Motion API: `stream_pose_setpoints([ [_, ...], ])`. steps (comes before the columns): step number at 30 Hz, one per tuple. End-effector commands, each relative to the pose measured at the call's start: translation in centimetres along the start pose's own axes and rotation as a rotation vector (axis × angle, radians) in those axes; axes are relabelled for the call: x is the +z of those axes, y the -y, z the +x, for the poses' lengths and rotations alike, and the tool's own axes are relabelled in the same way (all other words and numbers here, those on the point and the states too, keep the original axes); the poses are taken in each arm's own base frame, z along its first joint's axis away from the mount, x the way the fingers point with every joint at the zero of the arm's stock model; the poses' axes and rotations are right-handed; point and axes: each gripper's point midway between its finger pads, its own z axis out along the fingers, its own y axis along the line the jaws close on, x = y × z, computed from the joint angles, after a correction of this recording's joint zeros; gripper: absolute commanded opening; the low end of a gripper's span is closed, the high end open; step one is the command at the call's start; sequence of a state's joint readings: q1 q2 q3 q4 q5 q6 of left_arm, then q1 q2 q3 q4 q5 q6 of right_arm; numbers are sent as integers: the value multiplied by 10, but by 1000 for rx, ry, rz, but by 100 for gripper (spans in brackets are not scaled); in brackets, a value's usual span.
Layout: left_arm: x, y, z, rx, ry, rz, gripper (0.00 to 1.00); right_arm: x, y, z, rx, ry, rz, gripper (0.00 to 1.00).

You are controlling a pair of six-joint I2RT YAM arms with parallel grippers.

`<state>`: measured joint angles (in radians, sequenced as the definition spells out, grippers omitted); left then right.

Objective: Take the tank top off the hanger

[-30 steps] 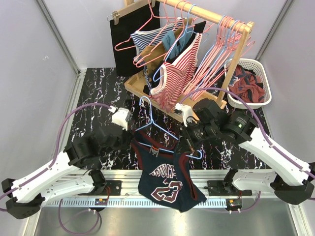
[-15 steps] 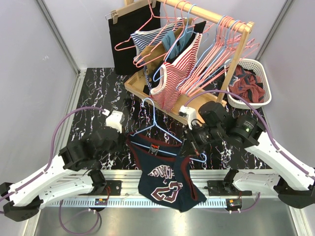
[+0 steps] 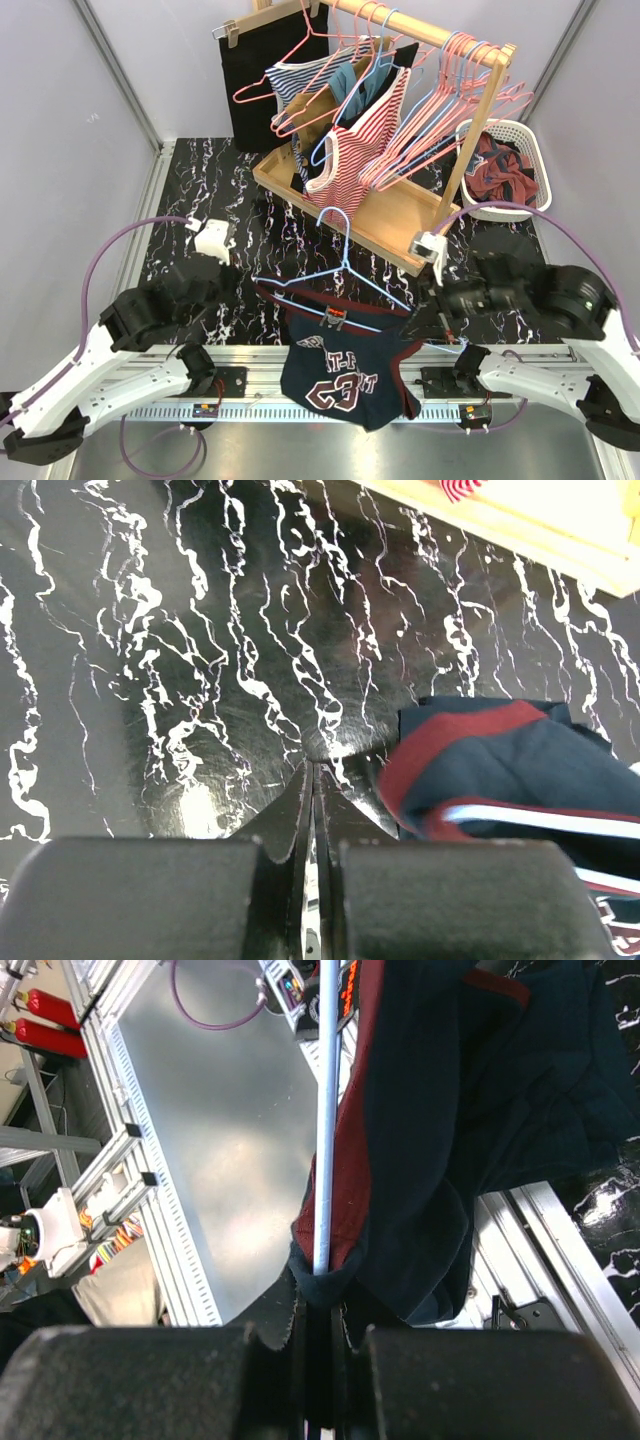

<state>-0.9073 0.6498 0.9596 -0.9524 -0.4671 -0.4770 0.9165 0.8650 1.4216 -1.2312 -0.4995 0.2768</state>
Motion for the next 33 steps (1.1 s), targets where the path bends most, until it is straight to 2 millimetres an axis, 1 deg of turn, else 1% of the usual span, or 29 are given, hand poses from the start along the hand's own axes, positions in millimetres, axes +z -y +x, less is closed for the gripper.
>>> stream_pose_setpoints([
  [1, -4, 7, -4, 19, -12, 45, 0, -20, -17, -2, -52, 73, -51, 0],
  [3, -5, 13, -6, 21, -5, 81, 0, -23, -18, -4, -57, 97, -52, 0],
  [4, -8, 22, -3, 14, -16, 136, 0, -25, -14, -4, -56, 115, -25, 0],
  [5, -10, 27, -3, 9, -15, 168, 0, -26, -11, -7, -50, 129, -4, 0],
  [6, -12, 31, -4, 1, -12, 194, 0, -27, -2, -13, -40, 167, 55, 0],
  [7, -13, 36, -2, -2, -23, 224, 0, -32, -4, -14, -51, 196, 49, 0],
  [8, -14, 40, 0, -5, -26, 248, 0, -32, -5, -15, -62, 209, 41, 0],
  [9, -18, 44, -4, -19, -2, 278, 0, -33, -7, -19, -71, 238, 32, 0],
  [10, -20, 48, -3, -26, 1, 309, 0, -34, -4, -20, -68, 249, 48, 0],
  [11, -22, 51, -6, -36, 16, 330, 17, -34, -2, -21, -64, 250, 60, 0],
  [12, -27, 56, -13, -56, 63, 374, 44, -33, 1, -21, -60, 249, 77, 0],
  [13, -33, 68, -12, -52, 67, 454, 60, -32, 2, -23, -56, 248, 82, 0],
  [14, -37, 74, -13, -40, 84, 503, 92, -33, 1, -25, -58, 260, 79, 0],
  [15, -42, 81, -21, -35, 136, 555, 99, -35, -2, -29, -65, 279, 70, 0],
  [16, -43, 91, -8, -1, 105, 629, 99, -39, -7, -33, -74, 300, 54, 0],
  [17, -45, 92, -7, 28, 125, 650, 99, -41, -13, -35, -82, 314, 30, 0],
  [18, -47, 96, -10, 37, 155, 682, 99, -43, -23, -37, -94, 321, -19, 0],
  [19, -47, 100, -2, 50, 149, 719, 99, -44, -28, -37, -95, 317, -44, 0],
  [20, -50, 101, -2, 64, 176, 742, 99, -45, -35, -37, -93, 314, -75, 0],
  [22, -63, 101, -7, 69, 268, 793, 99, -52, -53, -35, -114, 308, -164, 0],
  [23, -73, 97, -12, 74, 330, 812, 99, -56, -60, -35, -107, 311, -194, 0],
  [24, -78, 96, -16, 73, 368, 822, 99, -61, -72, -34, -129, 312, -256, 0],
  [27, -85, 91, -14, 83, 425, 841, 99, -71, -91, -31, -133, 311, -352, 0],
  [29, -89, 91, -15, 87, 455, 854, 99, -71, -94, -31, -118, 302, -371, 0],
  [30, -95, 91, -19, 85, 493, 868, 99, -70, -96, -32, -119, 301, -384, 0],
  [31, -95, 92, -17, 89, 500, 885, 99, -70, -99, -31, -120, 293, -403, 0],
  [33, -102, 97, -22, 88, 548, 928, 99, -69, -103, -33, -112, 284, -437, 0],
])
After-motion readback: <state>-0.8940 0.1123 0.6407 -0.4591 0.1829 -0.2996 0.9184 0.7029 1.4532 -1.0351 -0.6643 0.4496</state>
